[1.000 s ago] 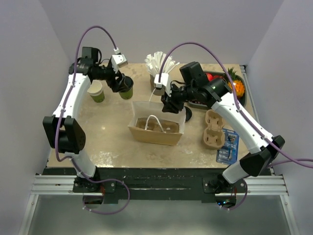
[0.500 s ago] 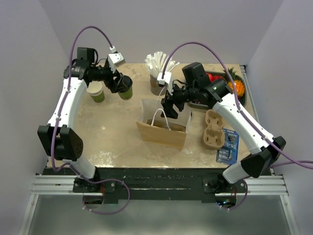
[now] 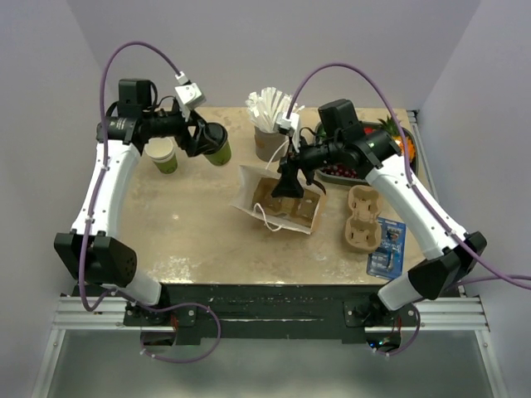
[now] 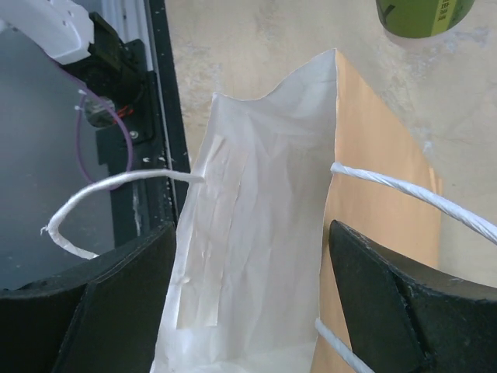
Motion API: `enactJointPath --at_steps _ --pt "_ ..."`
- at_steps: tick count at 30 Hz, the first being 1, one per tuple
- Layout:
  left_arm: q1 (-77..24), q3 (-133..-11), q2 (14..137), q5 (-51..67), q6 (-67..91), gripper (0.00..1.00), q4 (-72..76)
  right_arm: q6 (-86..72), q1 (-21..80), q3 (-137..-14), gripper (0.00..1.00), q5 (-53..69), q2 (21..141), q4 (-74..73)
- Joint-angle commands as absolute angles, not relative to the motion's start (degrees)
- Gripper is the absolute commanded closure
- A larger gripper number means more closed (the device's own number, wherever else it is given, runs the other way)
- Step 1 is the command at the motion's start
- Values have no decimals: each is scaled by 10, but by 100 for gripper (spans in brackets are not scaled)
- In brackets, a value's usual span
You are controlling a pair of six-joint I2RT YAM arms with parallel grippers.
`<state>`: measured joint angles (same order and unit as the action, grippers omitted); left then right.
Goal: Pack the takeout coffee
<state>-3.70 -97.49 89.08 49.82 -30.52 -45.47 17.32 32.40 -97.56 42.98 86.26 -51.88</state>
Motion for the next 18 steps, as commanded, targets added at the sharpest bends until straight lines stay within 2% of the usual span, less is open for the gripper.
enactJointPath --at_steps 1,6,8,13,18 --pt "-33 -982 854 536 -278 100 -429 136 301 -991 18 514 867 -502" --pt "-33 -962 829 545 -251 100 -403 56 242 -1002 21 642 903 -493" --pt "-33 -954 821 548 -244 100 -399 47 230 -993 20 659 913 -494" --pt "-33 -936 800 566 -231 100 -382 148 229 -966 14 552 904 -494" --pt "-33 -916 783 615 -171 100 -322 225 228 -933 13 482 887 -441"
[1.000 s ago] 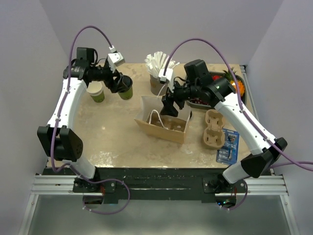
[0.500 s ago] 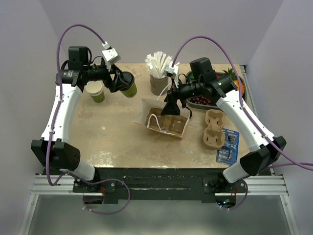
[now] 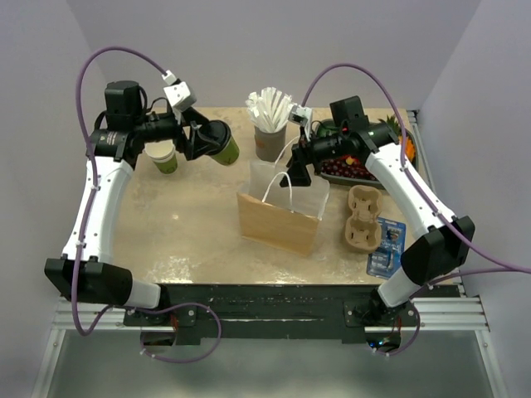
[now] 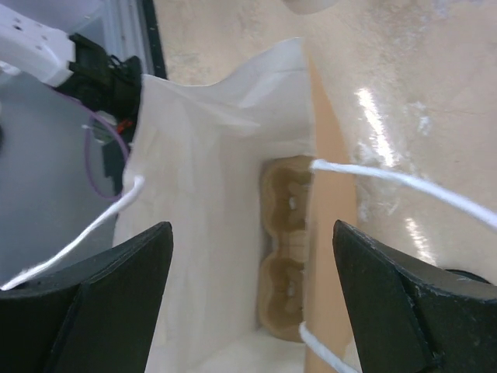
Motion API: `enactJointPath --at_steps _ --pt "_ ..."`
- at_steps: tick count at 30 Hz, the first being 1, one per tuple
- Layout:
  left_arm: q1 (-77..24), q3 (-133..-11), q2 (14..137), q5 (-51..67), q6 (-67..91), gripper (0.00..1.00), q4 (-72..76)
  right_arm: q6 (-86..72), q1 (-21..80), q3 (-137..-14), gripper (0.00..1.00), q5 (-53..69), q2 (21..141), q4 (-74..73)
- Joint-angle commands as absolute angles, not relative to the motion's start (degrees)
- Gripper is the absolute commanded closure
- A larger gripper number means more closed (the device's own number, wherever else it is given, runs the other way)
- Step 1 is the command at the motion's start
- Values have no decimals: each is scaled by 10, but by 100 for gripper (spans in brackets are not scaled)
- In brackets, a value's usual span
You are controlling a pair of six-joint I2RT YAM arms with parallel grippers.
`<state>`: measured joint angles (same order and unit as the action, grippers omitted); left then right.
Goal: Pack the takeout coffee
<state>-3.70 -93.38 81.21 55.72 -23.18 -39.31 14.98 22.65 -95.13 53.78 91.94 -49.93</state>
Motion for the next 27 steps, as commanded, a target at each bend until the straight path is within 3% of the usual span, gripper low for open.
enactJointPath --at_steps 1,10,11,19,27 --pt "-34 -902 777 618 -161 100 -308 235 229 -916 11 462 873 -431" --pt "-35 -877 773 624 -161 100 -275 388 235 -889 9 418 856 -471" --pt "-35 -875 775 624 -158 100 -268 393 241 -889 4 412 851 -472" --pt "-35 -852 778 631 -122 100 -214 433 286 -814 1 293 794 -373" --pt "-35 -859 791 632 -121 100 -213 520 308 -878 2 279 854 -481"
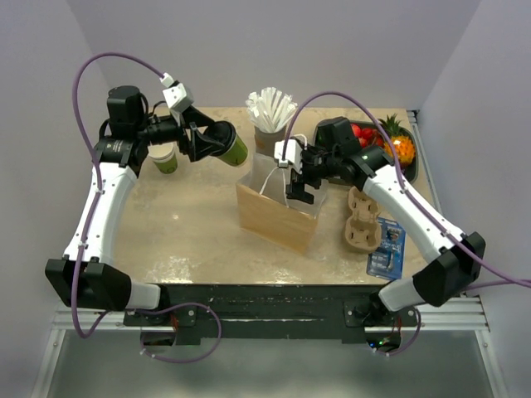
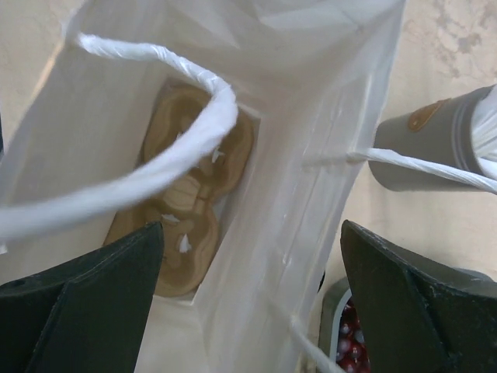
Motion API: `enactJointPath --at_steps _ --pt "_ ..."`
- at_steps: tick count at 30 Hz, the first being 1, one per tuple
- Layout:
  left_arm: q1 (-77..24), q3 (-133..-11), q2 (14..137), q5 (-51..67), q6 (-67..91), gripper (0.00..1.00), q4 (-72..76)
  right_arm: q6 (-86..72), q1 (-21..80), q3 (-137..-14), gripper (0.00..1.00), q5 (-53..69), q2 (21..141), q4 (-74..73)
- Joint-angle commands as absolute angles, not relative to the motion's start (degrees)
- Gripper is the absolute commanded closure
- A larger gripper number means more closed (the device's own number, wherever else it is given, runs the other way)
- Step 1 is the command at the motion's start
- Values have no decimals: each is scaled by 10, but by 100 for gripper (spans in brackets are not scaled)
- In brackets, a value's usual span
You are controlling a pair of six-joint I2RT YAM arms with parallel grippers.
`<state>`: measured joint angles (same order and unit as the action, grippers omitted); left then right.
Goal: Pack the takeout coffee
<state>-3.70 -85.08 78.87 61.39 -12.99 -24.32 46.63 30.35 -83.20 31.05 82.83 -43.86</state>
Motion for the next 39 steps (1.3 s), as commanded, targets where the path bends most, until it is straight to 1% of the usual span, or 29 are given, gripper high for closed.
enactJointPath --at_steps 1,6,15,25,31,39 --pt "-35 -859 791 632 -122 100 -211 529 309 -886 2 265 869 -495" --pt "-35 -855 792 629 -121 100 -209 563 314 -914 1 215 888 -530" --pt "-35 -860 794 627 -118 100 -206 582 317 -907 1 121 863 -537" --pt "-35 -874 801 629 -113 100 -204 577 322 -923 1 59 853 -566" --pt "-35 -875 799 630 -114 100 -205 616 334 -941 1 9 867 -615" --pt "-35 -871 794 630 -118 100 -208 615 336 -1016 1 -26 903 -704"
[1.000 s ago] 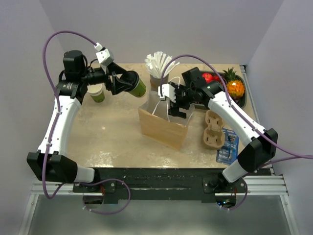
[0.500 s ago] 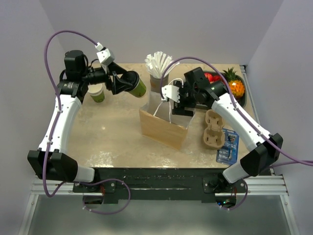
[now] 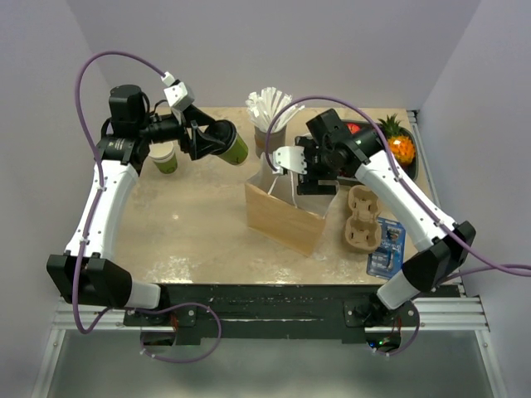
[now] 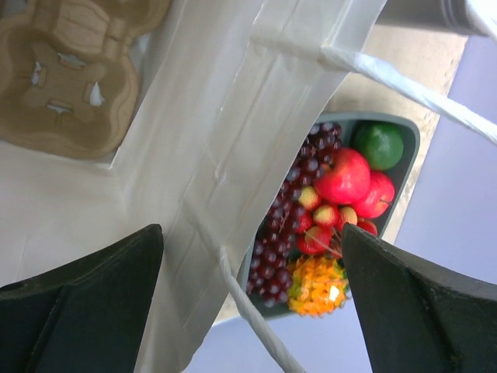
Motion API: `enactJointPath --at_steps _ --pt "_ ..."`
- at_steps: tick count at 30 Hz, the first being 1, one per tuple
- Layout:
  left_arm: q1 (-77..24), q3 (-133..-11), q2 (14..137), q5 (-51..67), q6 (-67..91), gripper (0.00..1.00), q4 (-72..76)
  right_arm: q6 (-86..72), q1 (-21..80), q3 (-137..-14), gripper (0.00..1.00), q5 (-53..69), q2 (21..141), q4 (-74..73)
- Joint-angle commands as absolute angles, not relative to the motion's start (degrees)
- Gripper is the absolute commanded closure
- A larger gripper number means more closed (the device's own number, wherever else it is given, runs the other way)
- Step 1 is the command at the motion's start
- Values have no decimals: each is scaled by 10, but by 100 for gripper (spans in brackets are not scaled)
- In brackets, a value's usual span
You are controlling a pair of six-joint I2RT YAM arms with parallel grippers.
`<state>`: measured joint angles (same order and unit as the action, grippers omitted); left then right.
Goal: Pack the takeout coffee
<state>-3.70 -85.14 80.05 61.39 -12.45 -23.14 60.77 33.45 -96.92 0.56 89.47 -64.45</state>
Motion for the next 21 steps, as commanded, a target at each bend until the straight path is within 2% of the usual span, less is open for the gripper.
enactJointPath --at_steps 1,10,21 --pt "-35 -869 791 628 -120 100 -207 610 336 -1030 1 -21 900 -708" --pt "-40 -864 783 659 -74 100 -172 563 337 -1080 1 31 924 -801" --pt "-40 -833 761 658 -85 100 -163 553 356 -1068 1 -48 920 -831"
